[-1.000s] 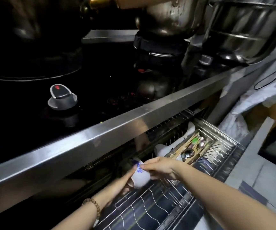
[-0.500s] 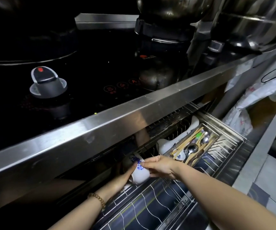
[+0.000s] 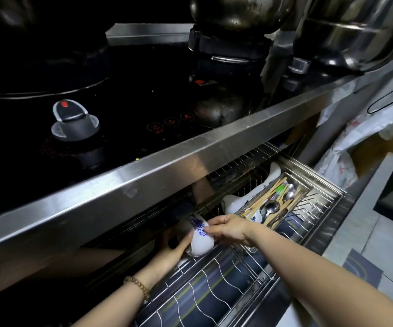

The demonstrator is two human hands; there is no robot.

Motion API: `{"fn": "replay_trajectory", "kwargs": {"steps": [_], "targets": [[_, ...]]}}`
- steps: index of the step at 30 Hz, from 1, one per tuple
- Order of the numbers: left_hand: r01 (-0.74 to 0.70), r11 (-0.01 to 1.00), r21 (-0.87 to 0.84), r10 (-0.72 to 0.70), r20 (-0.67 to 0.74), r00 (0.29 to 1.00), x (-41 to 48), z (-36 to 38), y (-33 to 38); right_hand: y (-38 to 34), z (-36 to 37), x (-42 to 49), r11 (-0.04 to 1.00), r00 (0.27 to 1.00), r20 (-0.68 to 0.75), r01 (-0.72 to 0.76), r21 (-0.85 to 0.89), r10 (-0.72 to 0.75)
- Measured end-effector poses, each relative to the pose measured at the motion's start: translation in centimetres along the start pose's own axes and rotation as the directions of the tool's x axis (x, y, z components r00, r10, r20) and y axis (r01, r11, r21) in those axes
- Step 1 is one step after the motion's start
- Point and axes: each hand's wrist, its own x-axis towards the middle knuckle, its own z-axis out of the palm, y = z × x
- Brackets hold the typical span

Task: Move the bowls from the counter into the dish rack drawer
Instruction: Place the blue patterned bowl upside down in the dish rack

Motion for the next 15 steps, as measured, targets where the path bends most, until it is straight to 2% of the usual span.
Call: {"fn": "replay_trajectory", "kwargs": {"steps": [3, 7, 15], "targets": [[-0.003, 1.0, 0.003, 0.003, 0.011, 1.0, -1.7, -0.9, 0.8, -1.3, -0.7, -2.2, 0.997, 0.998, -0.047, 0.043, -0.058, -0.045], [-0.027, 0.999, 0.046, 0.024, 0.05, 0.998, -5.1, -2.1, 2.9, -2.7, -0.8, -7.2, 0.991, 0.987, -0.09, 0.133, -0.016, -0.134], [-0.183, 0.983, -0.002, 0.182, 0.079, 0.98, -12.9, -6.2, 7.1, -3.7, 2.0, -18.9, 0.948, 0.937, -0.153, 0.318, -0.007, -0.315]]}}
